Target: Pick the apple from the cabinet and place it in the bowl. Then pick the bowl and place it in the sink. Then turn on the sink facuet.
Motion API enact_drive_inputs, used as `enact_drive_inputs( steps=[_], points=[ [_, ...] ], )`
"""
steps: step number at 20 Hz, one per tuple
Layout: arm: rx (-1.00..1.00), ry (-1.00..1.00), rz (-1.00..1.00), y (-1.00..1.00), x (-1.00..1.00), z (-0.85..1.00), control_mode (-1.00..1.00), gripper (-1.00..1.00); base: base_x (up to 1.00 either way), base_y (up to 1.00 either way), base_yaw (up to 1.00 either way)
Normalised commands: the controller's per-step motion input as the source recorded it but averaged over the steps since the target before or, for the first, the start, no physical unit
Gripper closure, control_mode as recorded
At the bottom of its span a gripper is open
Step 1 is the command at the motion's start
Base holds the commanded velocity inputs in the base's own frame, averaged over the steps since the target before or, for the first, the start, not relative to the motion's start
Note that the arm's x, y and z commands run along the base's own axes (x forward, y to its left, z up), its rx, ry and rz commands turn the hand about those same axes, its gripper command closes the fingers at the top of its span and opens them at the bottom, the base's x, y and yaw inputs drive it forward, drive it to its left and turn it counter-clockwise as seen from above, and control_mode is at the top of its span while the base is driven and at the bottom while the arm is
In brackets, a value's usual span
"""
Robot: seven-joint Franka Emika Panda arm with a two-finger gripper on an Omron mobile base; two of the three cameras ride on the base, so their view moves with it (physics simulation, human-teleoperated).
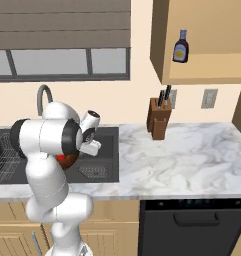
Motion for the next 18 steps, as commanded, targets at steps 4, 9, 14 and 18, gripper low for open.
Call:
enact_drive_inputs(
  steps=[4,9,14,18],
  points=[
    [0.01,0.0,0.05,0.02,0.0,-0.04,-1.0,1.0,0.0,0.0,0.0],
    [0.0,0.0,0.03,0.17,0.09,-0.29,-1.0,1.0,0.0,0.0,0.0],
    [0.01,0.0,0.0,0.34,0.26,-0.39,-1.0,1.0,0.0,0.0,0.0],
    [0.01,-0.01,0.0,0.33,0.26,-0.3,-1.0,1.0,0.0,0.0,0.0]
  ],
)
